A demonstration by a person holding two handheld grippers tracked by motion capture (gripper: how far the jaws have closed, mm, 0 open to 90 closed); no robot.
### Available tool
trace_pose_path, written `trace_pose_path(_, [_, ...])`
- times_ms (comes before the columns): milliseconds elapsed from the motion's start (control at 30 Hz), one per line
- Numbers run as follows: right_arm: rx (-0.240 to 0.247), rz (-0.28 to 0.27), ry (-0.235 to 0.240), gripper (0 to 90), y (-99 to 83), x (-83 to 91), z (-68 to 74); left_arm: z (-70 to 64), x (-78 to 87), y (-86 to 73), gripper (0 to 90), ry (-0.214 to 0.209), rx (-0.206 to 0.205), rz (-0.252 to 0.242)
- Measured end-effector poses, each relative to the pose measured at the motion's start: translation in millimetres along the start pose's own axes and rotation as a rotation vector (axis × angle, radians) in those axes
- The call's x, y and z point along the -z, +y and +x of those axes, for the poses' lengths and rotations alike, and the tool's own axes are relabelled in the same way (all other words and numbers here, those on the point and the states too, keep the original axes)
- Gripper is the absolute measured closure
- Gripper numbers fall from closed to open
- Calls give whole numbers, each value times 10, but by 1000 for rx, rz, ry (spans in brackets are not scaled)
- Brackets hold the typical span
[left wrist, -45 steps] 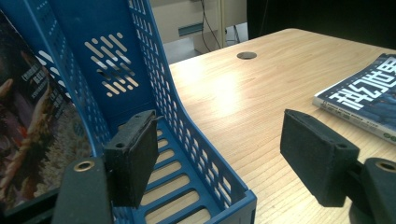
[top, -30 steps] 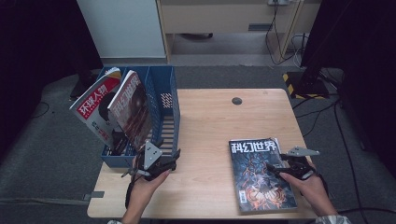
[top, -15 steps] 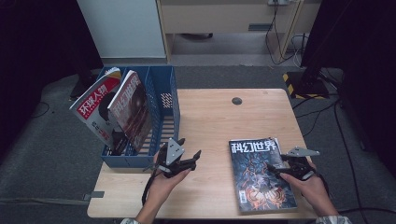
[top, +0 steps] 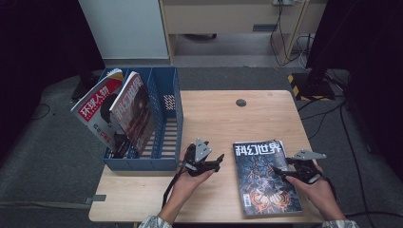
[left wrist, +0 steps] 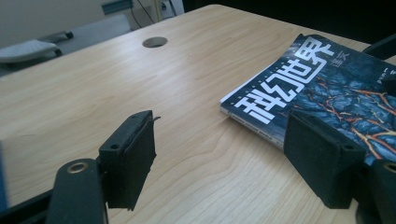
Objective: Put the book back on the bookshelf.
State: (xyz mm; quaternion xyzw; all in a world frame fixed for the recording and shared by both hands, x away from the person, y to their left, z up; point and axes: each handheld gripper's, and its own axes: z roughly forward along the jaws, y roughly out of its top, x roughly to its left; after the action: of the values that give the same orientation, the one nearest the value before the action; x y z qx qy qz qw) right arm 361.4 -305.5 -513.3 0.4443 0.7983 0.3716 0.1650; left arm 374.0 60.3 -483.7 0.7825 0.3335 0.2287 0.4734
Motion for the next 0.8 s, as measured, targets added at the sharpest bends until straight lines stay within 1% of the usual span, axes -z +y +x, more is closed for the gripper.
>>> trace_pose_path(33, [-3,3,-1,305,-2,12,2,-45,-80,-10,249,-12,-12,15])
trace_pose_path(67, [0,3,-3,308,-5,16,3,-67,-114,-15,248,-14,-20,27])
trace_pose_path(133, [-3,8,-1,310,-7,24,8,-90,-147,-17,245,-19,-18,31])
trace_pose_path(167, [-6,9,0,311,-7,27,8,-120,-202,-16,244,-31,-13,36])
trace_pose_path(200, [-6,9,0,311,-7,27,8,-120,-202,-16,242,-31,-13,36])
trace_pose_path(233, [-7,10,1,315,-8,29,8,-139,-252,-11,242,-45,20,33])
trace_pose_path(267, [0,9,-1,318,-8,31,7,-149,-269,-12,239,-54,25,37])
trace_pose_path(333, [6,9,-4,325,-7,36,14,-177,-296,-25,238,-60,22,53])
trace_pose_path(400, [8,10,-5,326,-5,39,16,-198,-310,-40,236,-70,12,63])
trace_pose_path(533, [1,9,-2,323,-7,35,7,-249,-331,-31,236,-93,25,53])
trace_pose_path(567, [1,9,-2,323,-7,35,7,-249,-331,-31,237,-93,25,53])
trace_pose_path(600, [-3,8,3,316,-6,27,0,-274,-352,-27,236,-103,25,52])
trace_pose_path(733, [-13,10,8,309,-3,20,-8,-297,-440,-42,233,-122,49,70])
trace_pose_path(767, [-13,7,6,307,-5,17,-8,-294,-469,-50,231,-126,63,76])
trace_pose_path(800, [-13,6,5,303,-5,15,-8,-294,-469,-50,229,-126,63,76])
